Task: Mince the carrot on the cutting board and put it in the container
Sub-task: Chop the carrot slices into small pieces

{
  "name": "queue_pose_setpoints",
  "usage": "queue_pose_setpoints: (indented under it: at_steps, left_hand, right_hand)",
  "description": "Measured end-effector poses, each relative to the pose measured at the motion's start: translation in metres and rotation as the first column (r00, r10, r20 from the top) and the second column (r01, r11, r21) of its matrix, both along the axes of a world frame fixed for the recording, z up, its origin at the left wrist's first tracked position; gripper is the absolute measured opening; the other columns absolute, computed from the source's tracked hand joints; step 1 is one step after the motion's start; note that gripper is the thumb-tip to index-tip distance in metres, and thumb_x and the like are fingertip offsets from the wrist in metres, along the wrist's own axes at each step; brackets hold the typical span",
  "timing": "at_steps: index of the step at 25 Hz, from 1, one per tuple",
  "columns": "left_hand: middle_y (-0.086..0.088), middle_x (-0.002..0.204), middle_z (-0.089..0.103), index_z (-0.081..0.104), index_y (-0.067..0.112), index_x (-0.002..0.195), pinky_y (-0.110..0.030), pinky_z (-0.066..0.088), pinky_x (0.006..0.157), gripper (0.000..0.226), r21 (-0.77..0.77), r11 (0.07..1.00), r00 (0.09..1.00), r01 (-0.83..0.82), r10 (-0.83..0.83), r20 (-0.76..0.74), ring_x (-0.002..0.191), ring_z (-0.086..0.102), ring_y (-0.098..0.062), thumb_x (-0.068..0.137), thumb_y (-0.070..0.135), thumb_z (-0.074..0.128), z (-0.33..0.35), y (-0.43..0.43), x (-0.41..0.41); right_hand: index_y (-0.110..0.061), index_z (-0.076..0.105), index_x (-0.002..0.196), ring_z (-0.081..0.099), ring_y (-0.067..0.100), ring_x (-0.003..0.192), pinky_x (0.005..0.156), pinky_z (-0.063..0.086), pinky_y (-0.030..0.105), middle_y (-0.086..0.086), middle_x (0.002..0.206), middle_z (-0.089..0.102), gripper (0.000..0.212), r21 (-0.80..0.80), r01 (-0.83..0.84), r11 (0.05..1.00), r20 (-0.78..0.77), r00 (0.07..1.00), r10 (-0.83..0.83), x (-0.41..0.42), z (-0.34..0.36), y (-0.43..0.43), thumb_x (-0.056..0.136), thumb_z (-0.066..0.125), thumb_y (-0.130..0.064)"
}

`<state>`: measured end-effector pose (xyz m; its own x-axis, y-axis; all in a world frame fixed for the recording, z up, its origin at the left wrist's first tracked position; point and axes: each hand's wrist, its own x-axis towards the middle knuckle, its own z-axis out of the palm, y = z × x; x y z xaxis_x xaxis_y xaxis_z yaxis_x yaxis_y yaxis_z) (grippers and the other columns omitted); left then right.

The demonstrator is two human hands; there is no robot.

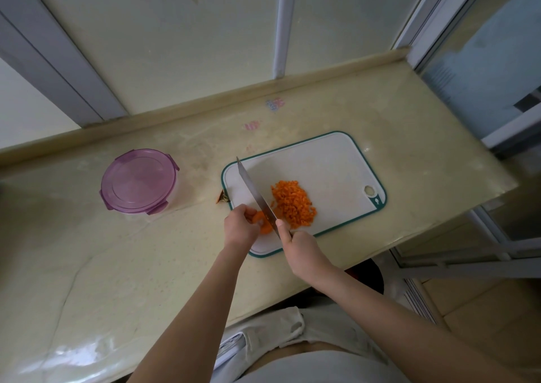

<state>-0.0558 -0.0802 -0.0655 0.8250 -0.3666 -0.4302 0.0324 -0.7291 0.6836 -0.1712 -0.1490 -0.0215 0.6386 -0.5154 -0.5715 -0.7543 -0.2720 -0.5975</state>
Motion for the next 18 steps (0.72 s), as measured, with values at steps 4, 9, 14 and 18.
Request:
queue_pose_setpoints:
  at_steps: [4, 9, 14, 18]
  left_hand:
    - [0.000, 0.085, 0.058, 0.062, 0.007, 0.096, -0.021, 0.037, 0.067, 0.017, 0.012, 1.000, 1.000, 0.016, -0.016, 0.003, 0.078, 0.052, -0.014, 0.081, 0.010, 0.069, 0.002, 0.000, 0.000]
    - [0.000, 0.084, 0.057, 0.062, 0.007, 0.096, -0.020, 0.037, 0.067, 0.017, 0.014, 1.000, 1.000, 0.012, -0.012, 0.003, 0.078, 0.051, -0.013, 0.081, 0.009, 0.068, 0.003, 0.001, 0.000]
    - [-0.001, 0.088, 0.056, 0.061, 0.006, 0.100, -0.019, 0.036, 0.067, 0.019, 0.029, 0.999, 1.000, 0.029, -0.029, 0.009, 0.080, 0.049, -0.013, 0.082, 0.007, 0.066, 0.004, -0.002, -0.001]
    - [-0.001, 0.088, 0.056, 0.061, 0.006, 0.099, -0.020, 0.036, 0.067, 0.019, 0.032, 0.999, 0.999, 0.036, -0.036, 0.006, 0.081, 0.050, -0.013, 0.082, 0.007, 0.066, 0.003, -0.002, -0.001]
  right_hand:
    - [-0.019, 0.033, 0.059, 0.037, 0.013, 0.052, 0.059, 0.037, 0.028, 0.002, 0.060, 0.039, 0.053, 0.042, -0.030, 0.999, 0.015, 0.999, 0.029, 0.009, 0.002, -0.005, 0.100, 0.025, -0.051]
    - [-0.012, 0.030, 0.051, 0.039, 0.018, 0.050, 0.051, 0.031, 0.030, 0.004, 0.052, 0.040, 0.063, -0.022, -0.017, 1.000, 0.026, 1.000, 0.018, 0.017, -0.002, -0.003, 0.099, 0.025, -0.052]
    - [-0.012, 0.032, 0.055, 0.037, 0.015, 0.049, 0.047, 0.027, 0.026, 0.003, 0.055, 0.039, 0.061, 0.030, -0.019, 0.999, -0.016, 1.000, 0.019, 0.009, -0.001, -0.013, 0.098, 0.023, -0.055]
    - [-0.017, 0.037, 0.061, 0.039, 0.010, 0.053, 0.049, 0.031, 0.018, 0.001, 0.061, 0.042, 0.054, 0.066, -0.009, 0.998, -0.020, 1.000, 0.010, -0.012, -0.001, -0.008, 0.098, 0.026, -0.054]
